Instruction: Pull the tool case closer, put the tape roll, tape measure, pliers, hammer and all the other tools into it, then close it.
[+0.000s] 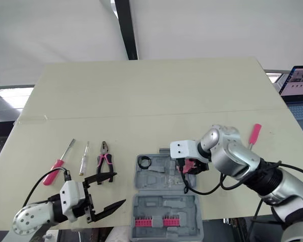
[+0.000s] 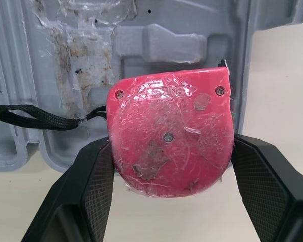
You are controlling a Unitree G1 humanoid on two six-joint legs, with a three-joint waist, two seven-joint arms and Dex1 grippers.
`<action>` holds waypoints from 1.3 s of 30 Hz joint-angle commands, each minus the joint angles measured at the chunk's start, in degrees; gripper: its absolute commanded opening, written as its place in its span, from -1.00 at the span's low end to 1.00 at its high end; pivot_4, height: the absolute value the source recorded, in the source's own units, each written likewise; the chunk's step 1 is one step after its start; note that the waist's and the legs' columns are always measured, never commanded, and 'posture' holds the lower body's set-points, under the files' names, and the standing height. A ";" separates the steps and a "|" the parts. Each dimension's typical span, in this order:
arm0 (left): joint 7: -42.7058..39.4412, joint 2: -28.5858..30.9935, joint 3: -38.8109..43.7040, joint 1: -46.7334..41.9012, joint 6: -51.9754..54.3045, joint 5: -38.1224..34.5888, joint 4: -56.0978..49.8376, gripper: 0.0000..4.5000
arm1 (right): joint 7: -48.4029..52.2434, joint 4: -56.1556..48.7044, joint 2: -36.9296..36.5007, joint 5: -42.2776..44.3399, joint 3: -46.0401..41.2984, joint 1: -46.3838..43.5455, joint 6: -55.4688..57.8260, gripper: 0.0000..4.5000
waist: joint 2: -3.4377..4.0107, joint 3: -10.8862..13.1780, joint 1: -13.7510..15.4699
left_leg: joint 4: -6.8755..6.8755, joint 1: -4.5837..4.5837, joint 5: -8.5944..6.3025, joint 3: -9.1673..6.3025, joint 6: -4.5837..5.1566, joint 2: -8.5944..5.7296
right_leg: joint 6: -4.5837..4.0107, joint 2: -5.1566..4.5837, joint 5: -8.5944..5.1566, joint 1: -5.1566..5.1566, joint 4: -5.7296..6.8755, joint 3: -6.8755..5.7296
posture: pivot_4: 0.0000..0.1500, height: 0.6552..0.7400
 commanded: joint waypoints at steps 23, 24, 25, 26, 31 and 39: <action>-0.01 -0.74 -0.65 2.55 -3.27 0.79 0.78 1.00 | -0.97 3.35 3.99 -3.95 -0.77 -0.52 -3.29 0.77 | 0.00 0.00 -0.98 | -0.04 -0.05 0.00 0.02 0.00 0.00 | -0.01 0.00 0.00 -0.12 0.06 0.03 | 1.00 1.00; -0.02 -0.73 -0.64 2.56 -3.30 0.78 0.80 1.00 | -0.97 3.26 4.27 -3.89 -0.85 -0.51 -3.11 0.91 | 0.00 0.00 -0.99 | -0.04 -0.05 0.00 0.02 0.00 0.00 | -0.01 0.00 0.00 -0.13 0.07 0.03 | 1.00 1.00; -0.11 -0.70 -0.64 2.46 -3.34 0.78 0.97 1.00 | -1.06 3.12 4.58 -3.78 -1.03 -0.48 -2.84 0.99 | 0.00 0.00 -1.00 | -0.04 -0.05 0.00 0.02 0.00 0.00 | -0.01 0.00 0.00 -0.13 0.07 0.03 | 1.00 1.00; -0.19 -0.68 -0.63 2.32 -3.35 0.78 1.14 1.00 | -1.11 2.99 4.76 -3.72 -1.19 -0.44 -2.67 0.99 | 0.00 0.00 -1.00 | -0.04 -0.05 0.00 0.02 0.00 0.00 | -0.01 0.00 0.00 -0.13 0.07 0.03 | 1.00 1.00; -0.86 -0.60 -0.61 1.62 -3.86 0.69 2.30 1.00 | 0.17 0.69 3.26 -2.53 -3.15 -0.60 -1.23 0.99 | 0.00 0.00 -0.94 | -0.04 -0.06 0.00 0.02 0.00 0.00 | -0.01 0.00 0.00 -0.14 0.07 0.04 | 1.00 1.00; -1.59 -1.02 -1.31 0.90 -5.49 1.13 3.99 1.00 | 0.65 -2.16 -2.76 8.30 -17.54 4.81 -0.36 0.99 | -0.01 0.00 -0.89 | -0.03 -0.15 0.00 0.03 0.00 0.00 | -0.01 0.00 0.00 -0.22 0.08 0.03 | 1.00 1.00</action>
